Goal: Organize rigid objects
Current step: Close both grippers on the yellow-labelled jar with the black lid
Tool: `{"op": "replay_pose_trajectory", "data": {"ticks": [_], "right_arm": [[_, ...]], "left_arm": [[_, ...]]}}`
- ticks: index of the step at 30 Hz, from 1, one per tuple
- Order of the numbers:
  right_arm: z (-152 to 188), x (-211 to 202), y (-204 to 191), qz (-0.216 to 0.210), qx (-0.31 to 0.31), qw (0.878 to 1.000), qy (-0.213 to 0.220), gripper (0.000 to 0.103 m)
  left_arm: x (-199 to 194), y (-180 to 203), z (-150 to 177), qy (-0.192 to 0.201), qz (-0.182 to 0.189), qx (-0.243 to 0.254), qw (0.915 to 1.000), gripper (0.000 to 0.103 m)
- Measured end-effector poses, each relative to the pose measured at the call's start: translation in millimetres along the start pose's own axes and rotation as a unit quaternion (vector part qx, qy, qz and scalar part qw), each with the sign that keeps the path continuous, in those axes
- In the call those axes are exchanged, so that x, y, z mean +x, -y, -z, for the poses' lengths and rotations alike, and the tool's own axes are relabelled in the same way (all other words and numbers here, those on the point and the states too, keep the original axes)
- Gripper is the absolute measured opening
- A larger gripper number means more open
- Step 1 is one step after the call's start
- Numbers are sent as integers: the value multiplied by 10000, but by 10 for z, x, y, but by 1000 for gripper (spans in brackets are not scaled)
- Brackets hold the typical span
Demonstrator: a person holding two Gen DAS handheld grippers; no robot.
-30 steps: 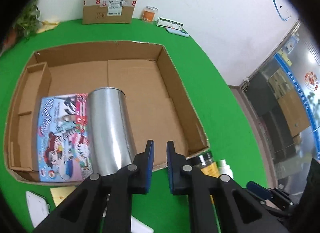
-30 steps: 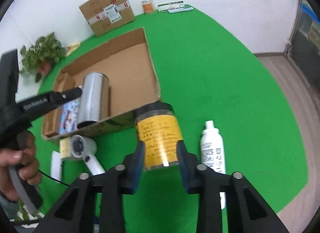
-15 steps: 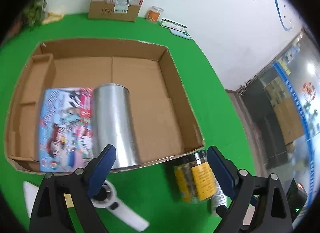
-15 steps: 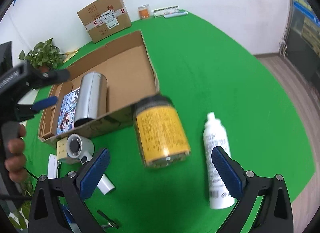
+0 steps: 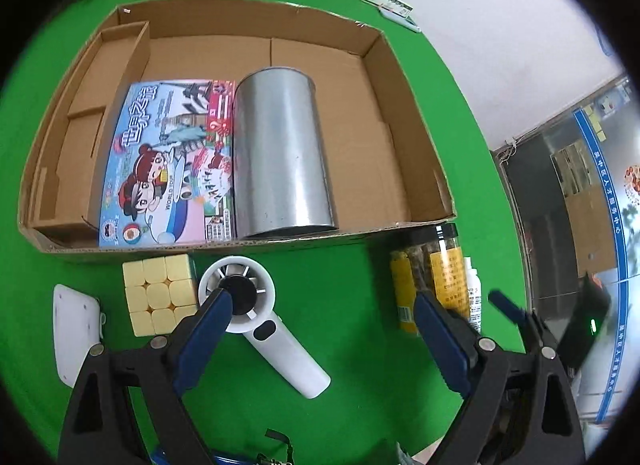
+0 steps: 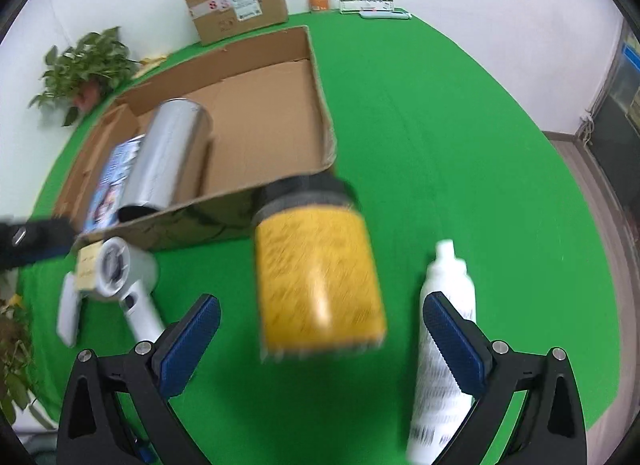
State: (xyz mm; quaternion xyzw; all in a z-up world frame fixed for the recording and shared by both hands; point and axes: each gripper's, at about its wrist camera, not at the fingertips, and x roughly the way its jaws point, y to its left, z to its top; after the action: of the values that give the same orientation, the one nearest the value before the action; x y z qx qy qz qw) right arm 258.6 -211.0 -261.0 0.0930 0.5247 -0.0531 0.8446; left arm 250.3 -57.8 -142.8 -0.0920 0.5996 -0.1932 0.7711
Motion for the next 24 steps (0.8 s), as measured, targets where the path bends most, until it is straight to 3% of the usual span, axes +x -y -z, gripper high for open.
{"op": "replay_pose_trajectory", "data": {"ticks": [3, 5, 7, 8, 9, 11, 14, 16, 17, 20, 24], "right_arm": [[-194, 204, 70, 148, 119, 9997, -132, 103], [-278, 414, 77, -184, 158, 9987, -451, 101], [-291, 517, 15, -448, 42, 9970, -630, 92], [-275, 533, -33, -552, -29, 9962, -672, 82], [-245, 516, -87, -476, -97, 9965, -679, 82], [-120, 463, -161, -375, -82, 9963, -767, 82], [119, 389, -237, -779, 50, 9911, -1080, 83], [236, 308, -297, -994, 8, 9889, -1102, 88], [259, 258, -301, -1084, 30, 9886, -1044, 96], [243, 232, -238, -1356, 236, 9857, -974, 100], [267, 368, -257, -1650, 187, 9778, -1277, 99]], "left_arm": [[-8, -12, -13, -3, 43, 38, 10000, 92], [26, -12, -30, -61, -36, 94, 9999, 92], [78, -14, -42, -164, -90, 220, 9996, 92], [109, -7, -52, -223, -48, 275, 9994, 92], [155, 13, -64, -308, 58, 339, 9989, 92], [255, 54, -79, -476, 293, 405, 9976, 92], [485, 86, -72, -867, 892, 253, 9919, 92], [643, 93, -40, -1129, 1161, 41, 9868, 92], [727, 107, -14, -1274, 1304, -26, 9832, 92], [918, 173, 85, -1662, 1516, -64, 9744, 91], [984, 173, 181, -1874, 1664, -348, 9675, 91]]}}
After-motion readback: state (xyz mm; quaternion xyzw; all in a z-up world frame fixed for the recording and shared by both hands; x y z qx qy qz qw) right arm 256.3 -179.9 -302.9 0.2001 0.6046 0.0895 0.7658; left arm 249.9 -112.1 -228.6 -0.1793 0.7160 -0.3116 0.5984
